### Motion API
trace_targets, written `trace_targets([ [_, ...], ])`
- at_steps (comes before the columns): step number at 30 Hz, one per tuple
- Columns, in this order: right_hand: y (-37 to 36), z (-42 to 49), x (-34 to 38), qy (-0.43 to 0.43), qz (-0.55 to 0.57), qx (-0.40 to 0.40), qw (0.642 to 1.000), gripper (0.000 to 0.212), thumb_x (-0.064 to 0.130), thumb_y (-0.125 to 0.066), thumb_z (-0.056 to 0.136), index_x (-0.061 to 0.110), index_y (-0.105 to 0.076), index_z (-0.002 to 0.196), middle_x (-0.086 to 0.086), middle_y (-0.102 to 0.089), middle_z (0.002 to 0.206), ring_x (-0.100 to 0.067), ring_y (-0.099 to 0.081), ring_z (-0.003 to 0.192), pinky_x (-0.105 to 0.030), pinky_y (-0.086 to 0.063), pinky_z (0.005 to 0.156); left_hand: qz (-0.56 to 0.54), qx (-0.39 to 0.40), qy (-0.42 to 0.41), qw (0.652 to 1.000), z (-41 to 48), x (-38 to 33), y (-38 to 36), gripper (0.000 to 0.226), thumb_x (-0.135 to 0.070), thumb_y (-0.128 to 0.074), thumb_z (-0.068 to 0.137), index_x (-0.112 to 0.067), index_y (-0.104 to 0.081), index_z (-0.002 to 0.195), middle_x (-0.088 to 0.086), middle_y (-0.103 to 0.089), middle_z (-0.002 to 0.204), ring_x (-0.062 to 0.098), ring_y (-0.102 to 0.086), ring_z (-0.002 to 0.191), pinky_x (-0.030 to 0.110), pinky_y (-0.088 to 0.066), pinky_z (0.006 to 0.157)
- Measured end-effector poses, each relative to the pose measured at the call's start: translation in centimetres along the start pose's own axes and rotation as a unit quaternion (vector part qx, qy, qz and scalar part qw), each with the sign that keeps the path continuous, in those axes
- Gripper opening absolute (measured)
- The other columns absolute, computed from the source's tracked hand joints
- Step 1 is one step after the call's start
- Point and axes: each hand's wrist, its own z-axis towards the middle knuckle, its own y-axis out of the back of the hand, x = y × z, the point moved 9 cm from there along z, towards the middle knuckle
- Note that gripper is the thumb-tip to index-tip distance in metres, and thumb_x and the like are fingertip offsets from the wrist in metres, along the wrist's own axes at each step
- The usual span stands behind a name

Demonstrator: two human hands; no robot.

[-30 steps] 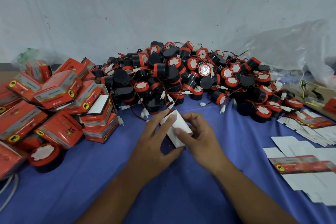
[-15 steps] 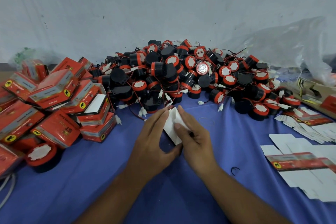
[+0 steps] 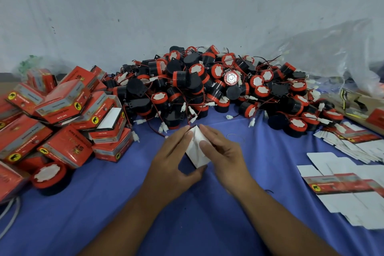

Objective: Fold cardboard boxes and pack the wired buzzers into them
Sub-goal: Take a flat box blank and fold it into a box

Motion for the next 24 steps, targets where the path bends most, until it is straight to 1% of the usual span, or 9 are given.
trace_targets([
  [2,0.2,-0.2,0.5,0.034,-0.109,-0.026,0.993,0.037,0.004,-0.058,0.099,0.028,-0.064,0.126,0.010,-0.062,0.130,-0.005,-0.060,0.120,-0.020,-0.050,0.091,-0.005,0.005,0.006,1.000,0.0,0.1,-0.2,0.071,-0.028,-0.081,0.077,0.008,-0.055,0.131,0.011,-0.049,0.142,0.019,-0.047,0.134,0.032,-0.044,0.108],
  [4,0.1,-0.3,1.1,0.069,-0.218,-0.044,0.972,0.036,0.011,-0.060,0.099,0.024,-0.061,0.133,0.011,-0.061,0.129,-0.003,-0.058,0.119,-0.020,-0.050,0.092,-0.006,0.006,0.014,1.000,0.2,0.2,-0.1,0.070,-0.030,-0.077,0.079,0.008,-0.054,0.132,0.012,-0.050,0.142,0.021,-0.048,0.133,0.029,-0.043,0.109],
  [6,0.2,-0.4,1.5,0.086,-0.262,-0.061,0.959,0.037,0.015,-0.061,0.099,0.025,-0.060,0.134,0.012,-0.061,0.128,0.000,-0.057,0.118,-0.020,-0.049,0.094,-0.010,0.002,0.020,1.000,0.3,0.2,0.1,0.070,-0.025,-0.079,0.076,0.008,-0.054,0.132,0.013,-0.051,0.141,0.020,-0.049,0.132,0.025,-0.041,0.109],
  [9,0.3,-0.6,1.8,0.094,-0.265,-0.067,0.957,0.040,0.016,-0.063,0.098,0.035,-0.055,0.132,0.014,-0.061,0.127,0.001,-0.058,0.116,-0.018,-0.050,0.091,-0.015,-0.001,0.020,1.000,0.6,-0.1,0.3,0.070,-0.023,-0.078,0.075,0.010,-0.054,0.131,0.013,-0.051,0.140,0.017,-0.047,0.133,0.022,-0.039,0.110],
  [12,-0.1,-0.5,1.6,0.094,-0.260,-0.046,0.960,0.041,0.020,-0.062,0.099,0.038,-0.053,0.134,0.014,-0.057,0.131,-0.002,-0.056,0.120,-0.016,-0.048,0.092,-0.012,-0.005,0.020,1.000,0.5,-0.2,0.5,0.068,-0.022,-0.078,0.075,0.011,-0.055,0.130,0.015,-0.053,0.139,0.018,-0.049,0.131,0.022,-0.040,0.110],
  [15,-0.9,-0.2,0.2,0.036,-0.170,0.021,0.985,0.037,0.028,-0.053,0.102,0.035,-0.052,0.138,0.015,-0.051,0.139,0.001,-0.050,0.128,-0.013,-0.044,0.096,-0.004,0.001,0.045,0.999,0.2,0.4,0.7,0.073,-0.020,-0.087,0.070,0.011,-0.056,0.128,0.018,-0.056,0.137,0.025,-0.053,0.130,0.025,-0.044,0.107],
  [17,-0.9,0.0,-0.6,0.001,-0.102,0.043,0.994,0.035,0.025,-0.050,0.102,0.036,-0.055,0.135,0.021,-0.053,0.138,0.001,-0.050,0.129,-0.017,-0.043,0.100,-0.007,0.002,0.048,0.999,0.2,0.6,0.8,0.074,-0.023,-0.087,0.070,0.012,-0.057,0.128,0.019,-0.056,0.137,0.026,-0.053,0.130,0.024,-0.043,0.107],
  [21,-0.1,0.1,0.5,0.062,-0.166,0.022,0.984,0.038,0.017,-0.057,0.099,0.040,-0.057,0.129,0.027,-0.057,0.130,0.000,-0.055,0.124,-0.014,-0.047,0.094,-0.016,-0.003,0.042,0.999,0.4,0.3,0.9,0.071,-0.029,-0.081,0.074,0.011,-0.057,0.128,0.018,-0.056,0.136,0.024,-0.054,0.129,0.026,-0.045,0.107],
  [24,0.0,0.2,0.4,0.062,-0.154,0.031,0.986,0.044,0.016,-0.060,0.098,0.050,-0.057,0.127,0.026,-0.057,0.130,-0.003,-0.055,0.124,-0.015,-0.048,0.094,-0.010,0.003,0.047,0.999,0.5,0.1,0.6,0.072,-0.032,-0.078,0.076,0.011,-0.056,0.130,0.017,-0.055,0.138,0.023,-0.051,0.131,0.026,-0.044,0.107],
])
